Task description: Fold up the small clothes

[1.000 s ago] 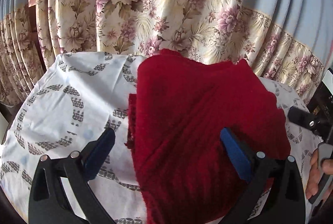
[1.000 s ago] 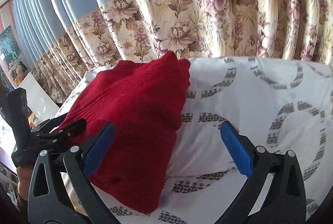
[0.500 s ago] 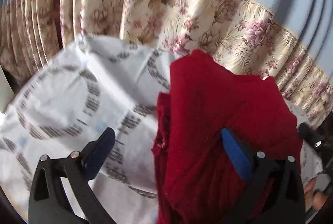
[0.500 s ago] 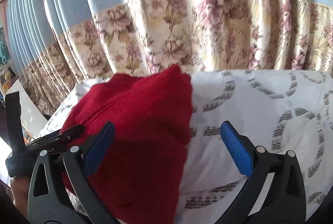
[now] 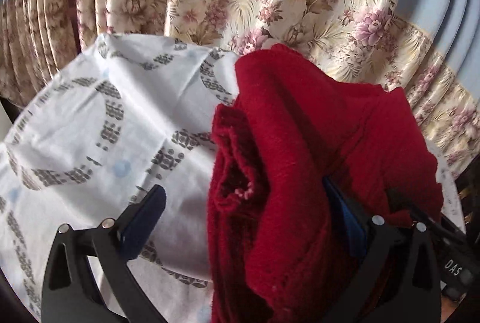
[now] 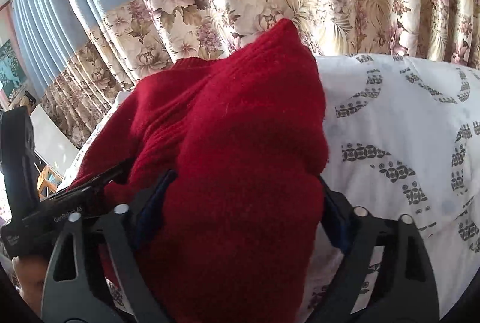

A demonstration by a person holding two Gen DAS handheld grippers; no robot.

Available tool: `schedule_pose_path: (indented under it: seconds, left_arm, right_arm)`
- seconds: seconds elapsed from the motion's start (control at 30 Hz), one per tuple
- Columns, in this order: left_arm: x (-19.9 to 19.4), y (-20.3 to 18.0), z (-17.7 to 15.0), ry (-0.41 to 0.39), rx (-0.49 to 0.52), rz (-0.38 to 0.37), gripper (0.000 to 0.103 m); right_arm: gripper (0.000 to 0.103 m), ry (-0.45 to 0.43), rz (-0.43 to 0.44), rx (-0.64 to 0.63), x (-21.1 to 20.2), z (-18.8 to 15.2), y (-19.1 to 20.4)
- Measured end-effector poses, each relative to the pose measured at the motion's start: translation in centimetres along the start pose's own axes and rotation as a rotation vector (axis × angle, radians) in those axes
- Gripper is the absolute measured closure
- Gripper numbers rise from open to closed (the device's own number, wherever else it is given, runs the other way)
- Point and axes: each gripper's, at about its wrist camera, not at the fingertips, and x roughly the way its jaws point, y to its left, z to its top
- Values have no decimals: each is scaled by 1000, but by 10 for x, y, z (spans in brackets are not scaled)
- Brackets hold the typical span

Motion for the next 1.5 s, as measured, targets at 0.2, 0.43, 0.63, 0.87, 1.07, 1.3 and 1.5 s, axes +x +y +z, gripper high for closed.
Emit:
schedule_pose_path:
  seconds: [0.2, 0.43, 0.63, 0.87, 1.07, 1.3, 1.5]
  left_arm:
    - [-18, -30, -5, -39, 91, -70, 62]
    - [-42, -67, 3, -72, 141, -111, 68]
    - [-66, -157, 14, -97, 159, -224, 68]
    - [5, -263, -38, 33, 149, -321, 65]
    - [24, -280, -65, -25, 294, -54, 1]
    - [9, -249, -52, -30, 277, -120, 1]
    - [-81, -200, -80, -174, 347, 53, 1]
  right_arm:
    - [43, -27, 14, -26, -8, 2, 4]
    - [48, -43, 62, -29, -32, 14, -10]
    - [48, -109, 14, -69, -113, 42, -61]
    - [46, 5, -153, -81, -159, 39, -185]
    - [3, -31, -320, -56, -155, -8, -224]
    - [3, -88, -423, -106, -178, -43, -200]
    - [3, -122, -436, -43, -237, -63, -154]
